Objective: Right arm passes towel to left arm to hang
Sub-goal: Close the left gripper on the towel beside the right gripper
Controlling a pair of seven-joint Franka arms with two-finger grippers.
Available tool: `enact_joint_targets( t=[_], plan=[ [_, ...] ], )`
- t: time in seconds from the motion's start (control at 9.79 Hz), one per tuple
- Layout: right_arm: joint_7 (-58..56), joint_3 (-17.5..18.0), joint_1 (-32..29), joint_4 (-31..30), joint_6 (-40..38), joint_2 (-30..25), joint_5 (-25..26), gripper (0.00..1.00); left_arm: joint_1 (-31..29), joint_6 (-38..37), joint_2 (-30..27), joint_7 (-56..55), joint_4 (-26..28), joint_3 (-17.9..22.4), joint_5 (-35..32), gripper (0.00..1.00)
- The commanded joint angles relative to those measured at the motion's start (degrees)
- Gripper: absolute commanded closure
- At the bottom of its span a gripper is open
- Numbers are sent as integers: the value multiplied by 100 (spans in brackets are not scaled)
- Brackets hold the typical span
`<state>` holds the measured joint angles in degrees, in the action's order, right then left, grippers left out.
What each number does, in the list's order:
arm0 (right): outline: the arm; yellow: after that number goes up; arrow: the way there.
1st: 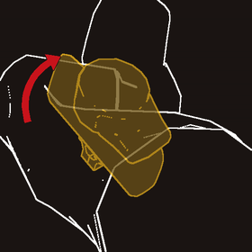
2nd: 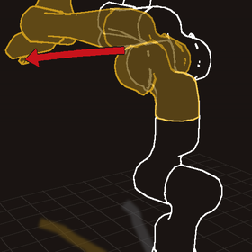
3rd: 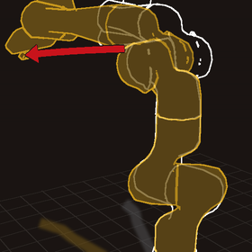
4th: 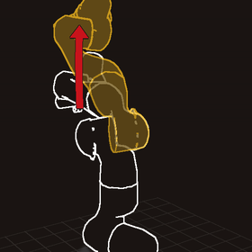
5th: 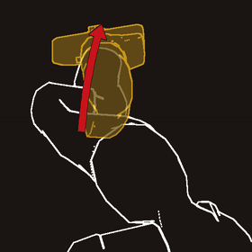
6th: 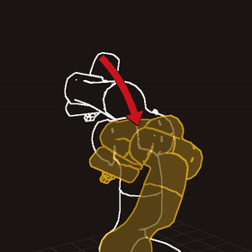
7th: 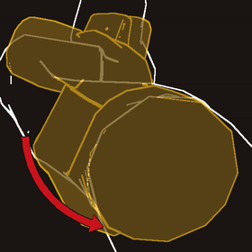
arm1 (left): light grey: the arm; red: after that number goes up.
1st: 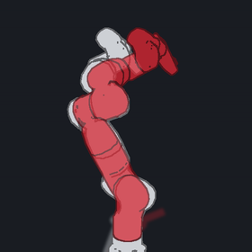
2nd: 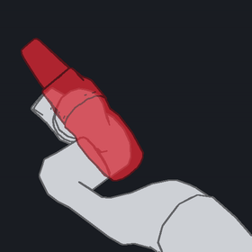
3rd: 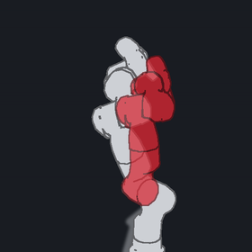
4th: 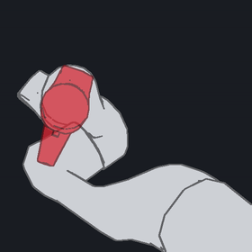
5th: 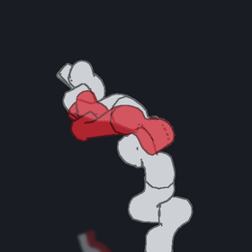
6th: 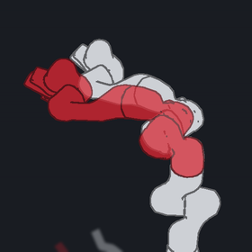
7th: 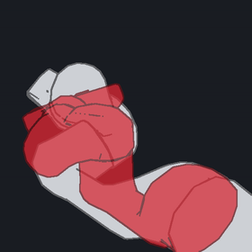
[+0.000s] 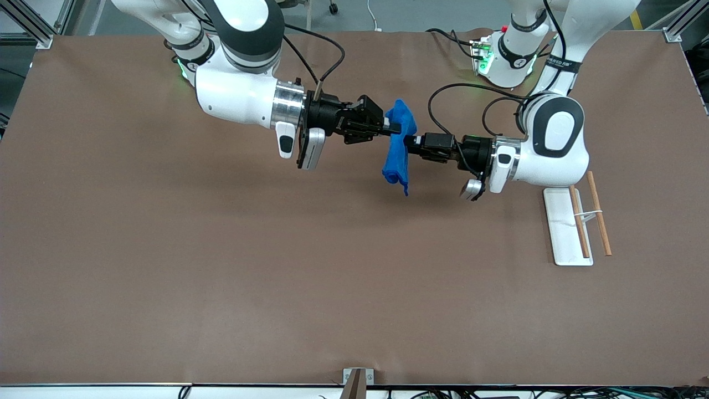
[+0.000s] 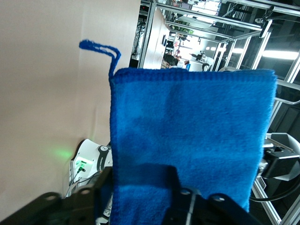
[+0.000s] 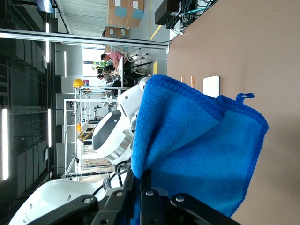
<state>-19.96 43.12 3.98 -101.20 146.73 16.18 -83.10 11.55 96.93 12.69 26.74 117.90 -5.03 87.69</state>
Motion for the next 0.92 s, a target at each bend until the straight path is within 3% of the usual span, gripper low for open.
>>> enact_joint_targets(
  t=[0.0,0.31,0.51,0.61,0.72,0.82],
  plan=[
    [-158,91,-55,39,31,34,-162,100,-74,142,-21,77,66,-16,37,100],
    [-149,91,-55,48,31,34,-162,100,-232,142,-65,69,-22,19,-77,100],
    [-149,91,-55,48,22,34,-162,100,-311,142,-152,-27,-92,46,-610,100],
    [-62,100,-72,48,5,34,-162,95,-311,142,-162,-63,-118,54,-761,100],
    [-87,91,-64,22,39,17,-84,1,-311,134,-170,-72,-145,107,-806,100],
    [-87,82,-99,-13,31,-9,-75,0,-311,125,-223,-72,-154,186,-998,100]
  ],
)
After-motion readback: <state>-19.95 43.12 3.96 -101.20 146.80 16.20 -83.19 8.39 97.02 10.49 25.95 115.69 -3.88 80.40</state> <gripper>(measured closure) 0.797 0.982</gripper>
